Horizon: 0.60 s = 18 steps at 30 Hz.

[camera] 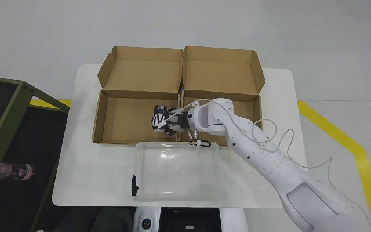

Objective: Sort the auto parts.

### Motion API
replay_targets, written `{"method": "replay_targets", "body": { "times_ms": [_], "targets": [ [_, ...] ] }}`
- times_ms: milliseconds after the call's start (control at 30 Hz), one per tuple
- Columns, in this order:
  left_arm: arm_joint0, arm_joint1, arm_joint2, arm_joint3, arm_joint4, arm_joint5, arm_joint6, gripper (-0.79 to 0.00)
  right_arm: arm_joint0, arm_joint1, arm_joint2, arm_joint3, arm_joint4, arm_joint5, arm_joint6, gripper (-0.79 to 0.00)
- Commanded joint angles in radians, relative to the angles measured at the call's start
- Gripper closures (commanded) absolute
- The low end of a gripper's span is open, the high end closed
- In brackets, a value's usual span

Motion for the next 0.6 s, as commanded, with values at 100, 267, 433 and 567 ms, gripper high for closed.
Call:
{"method": "replay_targets", "body": {
  "times_ms": [100, 267, 433, 567],
  "targets": [
    [0.0, 0.0, 0.0, 0.0, 0.0, 0.0, 0.0, -0.785, 0.006, -0.012, -0.017, 0.025, -0.013, 0.01, 0.008, 0.0],
    [0.0, 0.0, 0.0, 0.0, 0.0, 0.0, 0.0, -0.785, 0.012, -0.023, -0.03, 0.05, -0.031, 0.015, 0.006, 0.0],
    [0.0, 0.0, 0.0, 0.0, 0.0, 0.0, 0.0, -0.785, 0.014, -0.031, -0.038, 0.075, -0.041, 0.012, 0.006, -0.114],
    [0.0, 0.0, 0.0, 0.0, 0.0, 0.0, 0.0, -0.785, 0.016, -0.036, -0.039, 0.086, -0.048, 0.011, 0.008, -0.228]
  ]
}}
